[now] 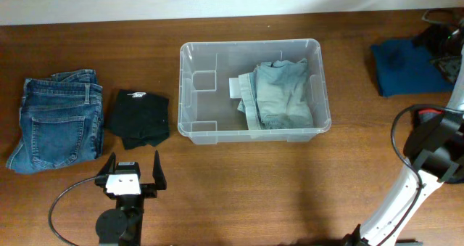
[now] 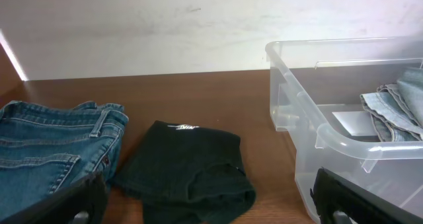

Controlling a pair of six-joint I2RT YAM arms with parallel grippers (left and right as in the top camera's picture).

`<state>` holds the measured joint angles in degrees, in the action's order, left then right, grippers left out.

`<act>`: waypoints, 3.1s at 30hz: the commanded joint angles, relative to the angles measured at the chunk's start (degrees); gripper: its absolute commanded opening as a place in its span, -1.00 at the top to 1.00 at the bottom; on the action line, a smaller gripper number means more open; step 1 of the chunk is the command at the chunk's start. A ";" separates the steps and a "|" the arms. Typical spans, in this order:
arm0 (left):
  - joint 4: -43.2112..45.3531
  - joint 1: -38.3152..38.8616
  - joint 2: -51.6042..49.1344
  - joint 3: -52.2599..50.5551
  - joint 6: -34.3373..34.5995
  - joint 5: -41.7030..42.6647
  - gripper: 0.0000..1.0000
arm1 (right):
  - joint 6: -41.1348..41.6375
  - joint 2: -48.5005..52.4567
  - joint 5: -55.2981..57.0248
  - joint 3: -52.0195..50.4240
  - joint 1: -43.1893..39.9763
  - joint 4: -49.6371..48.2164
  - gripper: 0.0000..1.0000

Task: Pack container
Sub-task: 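Move the right gripper right to the dark teal shirt, then grasp the dark teal shirt with the right gripper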

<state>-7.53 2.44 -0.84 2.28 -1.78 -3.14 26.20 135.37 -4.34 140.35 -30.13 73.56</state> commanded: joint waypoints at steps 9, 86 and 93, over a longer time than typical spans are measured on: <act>0.17 -0.26 0.44 -0.44 -0.90 0.81 -0.99 | 3.26 7.80 -7.63 -0.28 -7.17 -2.56 -0.97; 0.17 -0.26 0.44 -0.44 -0.90 0.81 -0.99 | -17.88 5.99 -17.53 -15.85 -6.80 -12.57 0.92; 0.17 -0.26 0.44 -0.44 -0.90 0.81 -0.99 | -25.53 5.99 -4.74 -15.85 -1.75 -8.50 0.92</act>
<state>-7.53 2.44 -0.84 2.28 -1.78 -3.14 6.98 142.96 -18.57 125.12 -35.77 62.92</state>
